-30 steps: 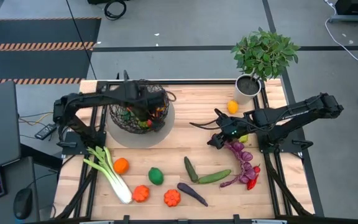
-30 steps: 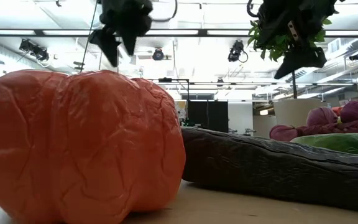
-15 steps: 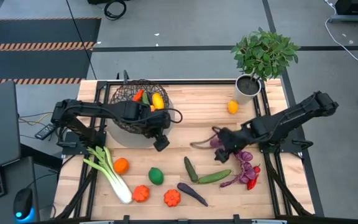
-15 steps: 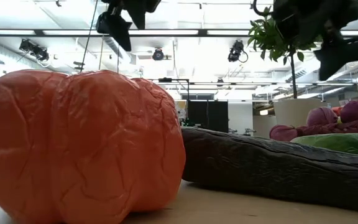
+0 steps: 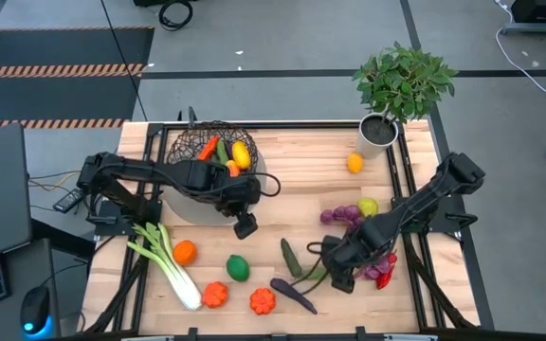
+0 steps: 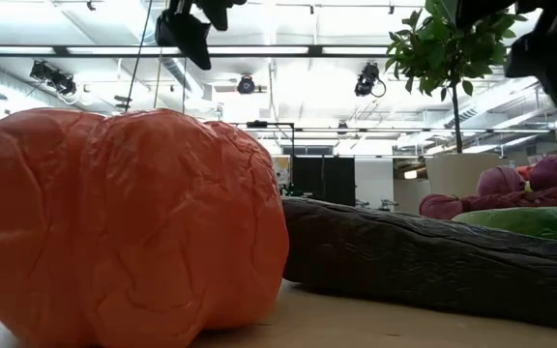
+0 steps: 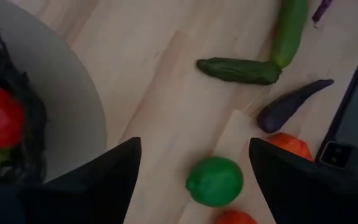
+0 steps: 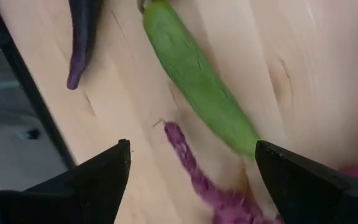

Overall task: Build produce basket
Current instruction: Put the green cucumber into the black wire basket

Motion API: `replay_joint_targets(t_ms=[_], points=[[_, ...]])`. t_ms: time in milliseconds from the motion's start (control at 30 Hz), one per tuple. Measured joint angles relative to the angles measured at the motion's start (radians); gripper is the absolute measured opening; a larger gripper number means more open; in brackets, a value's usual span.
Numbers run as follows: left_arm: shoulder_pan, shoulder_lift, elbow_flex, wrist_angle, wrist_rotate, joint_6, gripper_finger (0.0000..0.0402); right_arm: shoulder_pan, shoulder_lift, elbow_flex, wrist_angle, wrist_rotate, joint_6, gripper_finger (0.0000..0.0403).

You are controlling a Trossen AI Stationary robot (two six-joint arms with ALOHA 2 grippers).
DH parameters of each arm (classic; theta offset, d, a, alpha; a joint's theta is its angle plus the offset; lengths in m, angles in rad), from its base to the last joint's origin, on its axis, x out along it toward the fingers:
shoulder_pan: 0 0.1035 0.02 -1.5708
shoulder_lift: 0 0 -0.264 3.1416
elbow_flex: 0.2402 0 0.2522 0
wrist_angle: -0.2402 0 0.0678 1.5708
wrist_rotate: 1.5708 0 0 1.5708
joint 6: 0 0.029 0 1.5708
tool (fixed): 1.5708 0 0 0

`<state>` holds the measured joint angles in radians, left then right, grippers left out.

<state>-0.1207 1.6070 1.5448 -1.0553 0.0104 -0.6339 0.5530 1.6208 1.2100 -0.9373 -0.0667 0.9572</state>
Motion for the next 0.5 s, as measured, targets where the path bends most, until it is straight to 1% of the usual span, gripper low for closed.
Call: replay_joint_targets(t_ms=[133,267,400,500], points=[[-0.019,0.000,0.000,0.072,-0.012,-0.060,0.0304,0.010,0.042,0.002,0.054,0.023,-0.125,0.0348],[-0.025,0.000,0.000,0.139,-0.019,-0.186,0.0303,0.014,0.093,0.002,0.043,0.050,-0.245,0.0348],[-0.054,0.000,0.000,0.207,-0.071,-0.280,0.0297,0.014,0.144,0.002,0.052,0.095,-0.329,0.0348],[-0.081,0.000,0.000,0.264,-0.098,-0.323,0.0293,0.014,0.179,0.001,0.073,0.099,-0.372,0.0348]])
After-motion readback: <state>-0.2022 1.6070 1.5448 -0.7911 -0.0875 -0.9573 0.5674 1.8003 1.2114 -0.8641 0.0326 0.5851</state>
